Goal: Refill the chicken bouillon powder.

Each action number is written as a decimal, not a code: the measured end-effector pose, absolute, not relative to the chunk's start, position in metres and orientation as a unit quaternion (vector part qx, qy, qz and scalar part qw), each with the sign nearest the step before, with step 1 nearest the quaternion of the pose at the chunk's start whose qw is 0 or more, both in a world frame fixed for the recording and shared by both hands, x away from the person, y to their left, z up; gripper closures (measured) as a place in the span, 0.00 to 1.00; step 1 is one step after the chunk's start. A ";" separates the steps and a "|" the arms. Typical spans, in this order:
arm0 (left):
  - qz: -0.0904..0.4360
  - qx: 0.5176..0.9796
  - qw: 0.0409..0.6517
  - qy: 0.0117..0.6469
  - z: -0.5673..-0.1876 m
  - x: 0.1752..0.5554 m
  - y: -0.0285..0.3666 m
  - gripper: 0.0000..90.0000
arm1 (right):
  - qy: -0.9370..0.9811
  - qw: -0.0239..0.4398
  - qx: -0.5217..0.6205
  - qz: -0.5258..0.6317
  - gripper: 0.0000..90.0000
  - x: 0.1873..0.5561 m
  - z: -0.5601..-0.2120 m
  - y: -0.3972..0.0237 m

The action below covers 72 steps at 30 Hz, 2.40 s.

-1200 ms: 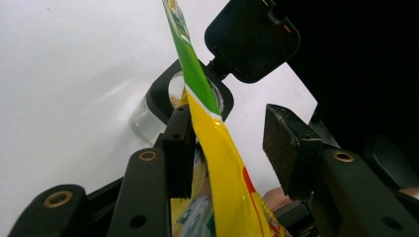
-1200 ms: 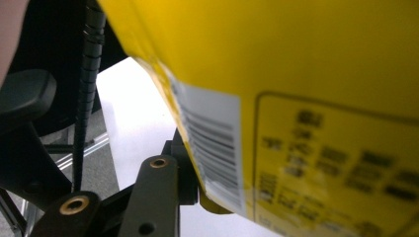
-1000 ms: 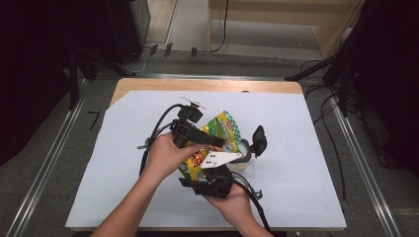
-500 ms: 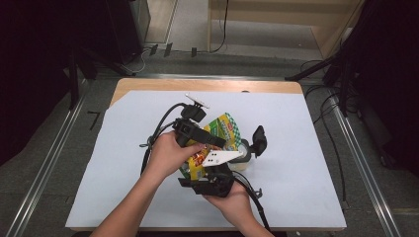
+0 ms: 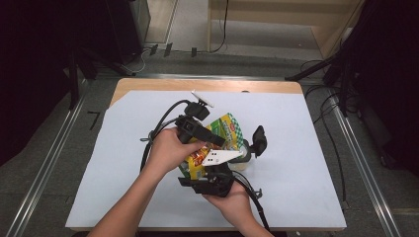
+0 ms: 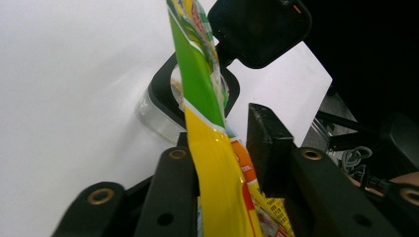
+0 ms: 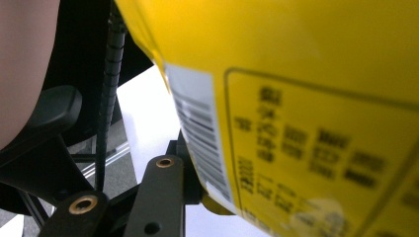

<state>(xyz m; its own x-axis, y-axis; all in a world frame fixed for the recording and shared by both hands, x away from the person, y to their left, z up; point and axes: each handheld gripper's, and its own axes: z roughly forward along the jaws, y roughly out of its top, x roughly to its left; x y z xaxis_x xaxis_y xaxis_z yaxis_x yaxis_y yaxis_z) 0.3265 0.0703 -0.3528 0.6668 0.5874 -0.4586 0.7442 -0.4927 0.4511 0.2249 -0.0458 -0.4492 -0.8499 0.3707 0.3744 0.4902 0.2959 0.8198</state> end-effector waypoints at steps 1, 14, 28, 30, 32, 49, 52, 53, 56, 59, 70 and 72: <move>-0.125 0.856 0.315 0.391 -0.353 0.328 0.070 0.86 | -0.804 0.057 -0.268 -0.528 0.78 0.225 -0.449 -0.046; -0.154 0.864 0.259 0.404 -0.349 0.349 0.058 0.95 | -0.794 0.075 -0.281 -0.534 0.78 0.230 -0.445 -0.050; -0.132 0.879 0.223 0.400 -0.337 0.351 0.039 0.97 | -0.801 0.038 -0.276 -0.529 0.77 0.229 -0.439 -0.050; -0.125 0.880 0.223 0.401 -0.337 0.349 0.037 0.97 | -0.801 0.038 -0.280 -0.528 0.76 0.229 -0.439 -0.049; -0.120 0.880 0.222 0.403 -0.337 0.348 0.036 0.97 | -0.801 0.033 -0.282 -0.528 0.74 0.229 -0.440 -0.049; -0.137 0.879 0.247 0.383 -0.327 0.351 0.047 0.89 | -0.773 0.074 -0.268 -0.570 0.81 0.233 -0.435 -0.055; -0.127 0.883 0.238 0.384 -0.329 0.350 0.045 0.94 | -0.781 0.068 -0.266 -0.561 0.80 0.232 -0.435 -0.053; -0.126 0.885 0.235 0.382 -0.328 0.349 0.044 0.95 | -0.783 0.065 -0.264 -0.560 0.80 0.232 -0.435 -0.053; -0.114 0.889 0.228 0.381 -0.326 0.346 0.040 0.97 | -0.789 0.052 -0.255 -0.556 0.79 0.232 -0.434 -0.053; -0.109 0.892 0.221 0.380 -0.324 0.346 0.038 0.98 | -0.802 0.043 -0.241 -0.545 0.75 0.232 -0.434 -0.051; -0.108 0.887 0.216 0.394 -0.324 0.346 0.039 0.98 | -0.825 -0.020 -0.223 -0.520 0.80 0.224 -0.430 -0.046; -0.104 0.887 0.214 0.396 -0.324 0.347 0.038 0.98 | -0.818 -0.010 -0.231 -0.527 0.79 0.225 -0.431 -0.047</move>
<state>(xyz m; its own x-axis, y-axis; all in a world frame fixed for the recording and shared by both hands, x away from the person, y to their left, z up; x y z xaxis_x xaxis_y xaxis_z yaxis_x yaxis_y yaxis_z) 0.3468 0.0376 -0.3243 0.6639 0.6586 -0.3543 0.7476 -0.5945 0.2960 0.2253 -0.0469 -0.4307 -0.8935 0.3874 0.2272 0.3670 0.3382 0.8665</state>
